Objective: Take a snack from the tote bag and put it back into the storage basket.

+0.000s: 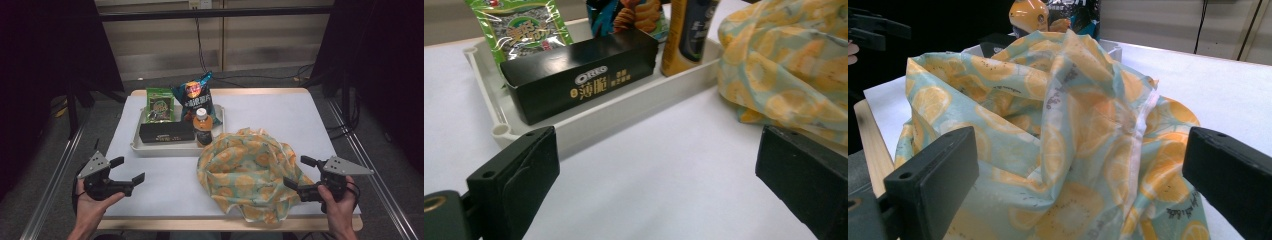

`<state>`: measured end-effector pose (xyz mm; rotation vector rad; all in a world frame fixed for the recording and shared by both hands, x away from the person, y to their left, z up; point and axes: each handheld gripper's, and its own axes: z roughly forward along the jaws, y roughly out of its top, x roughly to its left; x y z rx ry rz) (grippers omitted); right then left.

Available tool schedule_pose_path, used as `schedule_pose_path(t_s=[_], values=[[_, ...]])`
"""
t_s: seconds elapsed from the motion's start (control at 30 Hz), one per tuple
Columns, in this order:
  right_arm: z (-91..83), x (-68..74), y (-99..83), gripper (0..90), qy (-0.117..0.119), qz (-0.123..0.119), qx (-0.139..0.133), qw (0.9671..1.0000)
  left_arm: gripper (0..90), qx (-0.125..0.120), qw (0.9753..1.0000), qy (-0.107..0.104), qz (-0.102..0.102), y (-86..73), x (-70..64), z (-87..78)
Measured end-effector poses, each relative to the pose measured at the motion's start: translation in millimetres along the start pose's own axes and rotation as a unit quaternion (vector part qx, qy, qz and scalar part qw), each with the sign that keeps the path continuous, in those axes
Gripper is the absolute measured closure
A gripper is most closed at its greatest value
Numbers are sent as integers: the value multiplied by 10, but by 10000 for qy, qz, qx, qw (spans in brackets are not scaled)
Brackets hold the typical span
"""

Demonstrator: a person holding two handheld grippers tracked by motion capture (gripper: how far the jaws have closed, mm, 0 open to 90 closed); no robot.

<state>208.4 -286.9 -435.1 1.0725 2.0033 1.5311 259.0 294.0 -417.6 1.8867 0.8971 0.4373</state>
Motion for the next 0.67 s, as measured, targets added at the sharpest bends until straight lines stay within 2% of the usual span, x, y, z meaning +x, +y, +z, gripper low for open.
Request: schedule_pose_path(t_s=[0.07,0.2,0.3,0.37,0.4,0.43,0.47,0.5,0.57,0.6,0.67], values=[[5,14,-8,10,11,15,-7,10000,35,-65,10000,-63,18,-33,-81,-36],[-32,8,-15,10,-50,27,-32,10000,30,-170,9994,-62,-301,-115,-205,-88],[-58,3,-18,10,-77,23,-37,10000,30,-289,9989,-77,-360,-167,-279,-113],[-60,-1,-23,10,-83,14,-59,9999,33,-371,9990,68,-252,-215,-324,-110],[-61,-3,-23,10,-81,8,-48,10000,35,-418,9989,51,-215,-239,-335,-109],[-59,-3,-24,10,-74,6,-49,10000,34,-355,9991,-68,-213,-249,-331,-101],[-58,-2,-27,10,-68,24,-38,10000,34,-333,9992,-85,-215,-261,-330,-102],[-56,-3,-30,9,-84,7,-40,10000,33,-380,9990,-10,-230,-271,-340,-111],[-52,-16,-35,9,-85,12,-46,10000,28,-344,9992,-69,-169,-285,-329,-102],[-52,-21,-38,9,-132,48,-66,9999,29,-337,9993,-19,-160,-288,-319,-98],[-58,-39,-45,9,-146,89,-92,9998,27,-351,9992,-55,-197,-291,-298,-88]])
